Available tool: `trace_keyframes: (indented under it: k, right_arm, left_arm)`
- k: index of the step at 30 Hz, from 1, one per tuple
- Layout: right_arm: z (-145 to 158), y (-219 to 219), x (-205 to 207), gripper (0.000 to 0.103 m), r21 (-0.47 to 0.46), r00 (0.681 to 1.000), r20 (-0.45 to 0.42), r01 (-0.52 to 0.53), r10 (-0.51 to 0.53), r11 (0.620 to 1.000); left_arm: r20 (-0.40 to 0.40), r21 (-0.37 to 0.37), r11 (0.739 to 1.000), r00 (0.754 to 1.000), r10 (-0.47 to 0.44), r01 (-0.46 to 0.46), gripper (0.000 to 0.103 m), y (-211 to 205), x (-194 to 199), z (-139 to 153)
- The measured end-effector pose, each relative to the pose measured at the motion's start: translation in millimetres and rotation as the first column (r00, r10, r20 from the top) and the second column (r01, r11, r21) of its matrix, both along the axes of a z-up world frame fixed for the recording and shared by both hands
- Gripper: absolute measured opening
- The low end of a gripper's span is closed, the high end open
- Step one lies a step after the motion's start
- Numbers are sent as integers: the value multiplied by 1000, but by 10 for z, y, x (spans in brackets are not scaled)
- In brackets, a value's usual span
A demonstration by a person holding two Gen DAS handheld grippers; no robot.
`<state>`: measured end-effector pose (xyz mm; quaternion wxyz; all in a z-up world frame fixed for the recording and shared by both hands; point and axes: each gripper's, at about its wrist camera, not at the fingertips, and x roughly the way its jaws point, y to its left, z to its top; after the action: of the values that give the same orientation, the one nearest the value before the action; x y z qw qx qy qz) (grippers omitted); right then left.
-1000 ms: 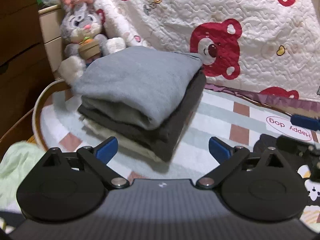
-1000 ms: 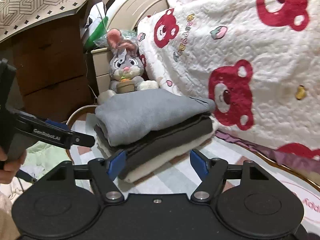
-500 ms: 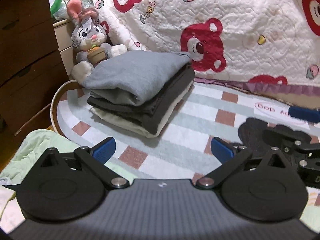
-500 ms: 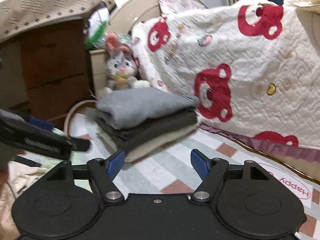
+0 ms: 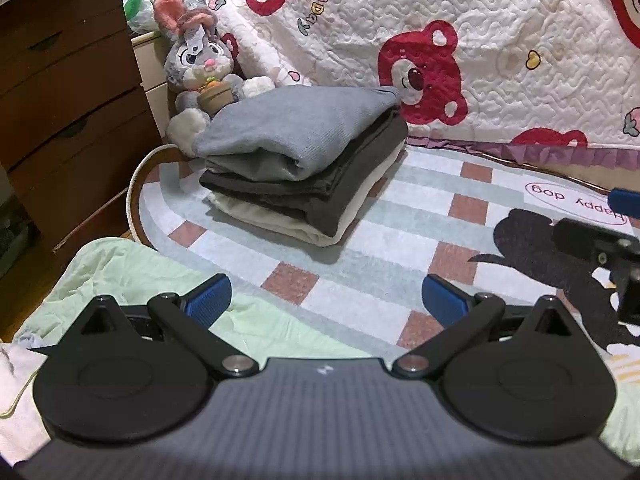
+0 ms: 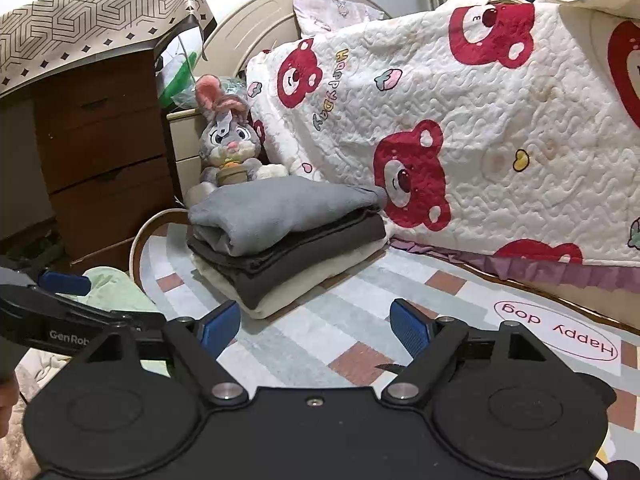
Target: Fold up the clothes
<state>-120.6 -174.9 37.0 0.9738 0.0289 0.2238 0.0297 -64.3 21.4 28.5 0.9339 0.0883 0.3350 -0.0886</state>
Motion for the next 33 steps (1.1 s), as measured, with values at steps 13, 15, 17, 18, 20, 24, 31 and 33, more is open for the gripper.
trace_keyframes:
  k: [13, 15, 17, 18, 20, 24, 31, 33]
  right_arm:
    - [-7, 129, 3, 86, -35, 1000, -2, -7, 7, 999]
    - [1, 133, -2, 86, -30, 1000, 8, -1, 1, 1000]
    - [10, 138, -8, 86, -26, 1000, 19, 5, -5, 1000]
    - [14, 140, -11, 86, -23, 1000, 24, 8, -8, 1000]
    - [18, 145, -16, 86, -19, 999, 30, 11, -10, 1000]
    - [4, 160, -14, 86, -19, 1000, 25, 7, -6, 1000]
    - [-1, 172, -3, 86, -13, 1000, 8, 2, -1, 1000]
    - [-3, 175, 0, 86, -11, 1000, 3, 0, 0, 1000]
  left_arm:
    - [-43, -8, 1000, 999, 10, -10, 103, 29, -17, -51]
    - [-51, -7, 1000, 999, 10, -11, 103, 58, 0, -44]
    - [-47, -8, 1000, 999, 15, -15, 103, 80, -6, -34]
    - [-47, -7, 1000, 999, 16, -17, 103, 87, -6, -34]
    - [-50, 1, 1000, 999, 16, -16, 103, 92, -1, -39]
    - [-45, 10, 1000, 999, 0, 0, 103, 94, -18, -45]
    - [-55, 17, 1000, 998, -7, 8, 103, 103, -26, -61]
    - [-59, 18, 1000, 998, -7, 8, 103, 108, -27, -65]
